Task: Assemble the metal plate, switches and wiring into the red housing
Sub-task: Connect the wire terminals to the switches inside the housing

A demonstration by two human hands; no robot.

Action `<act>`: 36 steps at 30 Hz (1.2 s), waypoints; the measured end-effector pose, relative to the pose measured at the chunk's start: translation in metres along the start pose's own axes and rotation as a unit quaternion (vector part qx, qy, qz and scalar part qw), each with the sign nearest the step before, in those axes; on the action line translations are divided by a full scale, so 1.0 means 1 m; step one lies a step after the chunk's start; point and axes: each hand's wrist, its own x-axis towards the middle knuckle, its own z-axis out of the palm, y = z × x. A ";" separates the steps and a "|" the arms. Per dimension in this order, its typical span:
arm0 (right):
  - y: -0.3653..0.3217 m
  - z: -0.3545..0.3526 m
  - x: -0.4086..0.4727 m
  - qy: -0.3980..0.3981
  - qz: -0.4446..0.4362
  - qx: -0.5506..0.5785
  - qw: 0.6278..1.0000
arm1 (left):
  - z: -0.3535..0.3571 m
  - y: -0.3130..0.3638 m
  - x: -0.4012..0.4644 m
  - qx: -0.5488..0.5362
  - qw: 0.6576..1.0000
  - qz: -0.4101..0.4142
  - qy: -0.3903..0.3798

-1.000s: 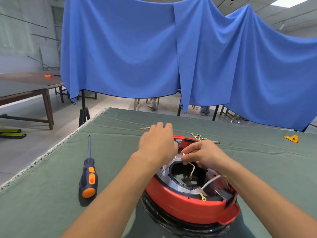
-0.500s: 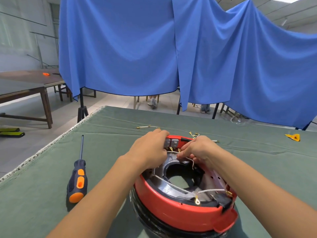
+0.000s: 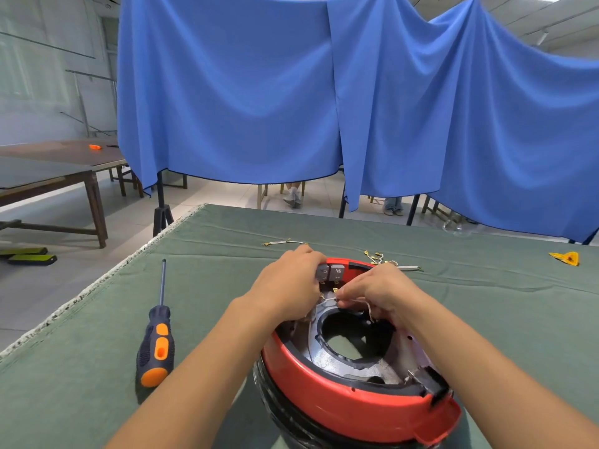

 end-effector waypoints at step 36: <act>-0.013 0.004 -0.003 0.036 0.063 0.023 0.997 | 0.004 -0.001 0.001 0.051 0.998 0.027 -0.001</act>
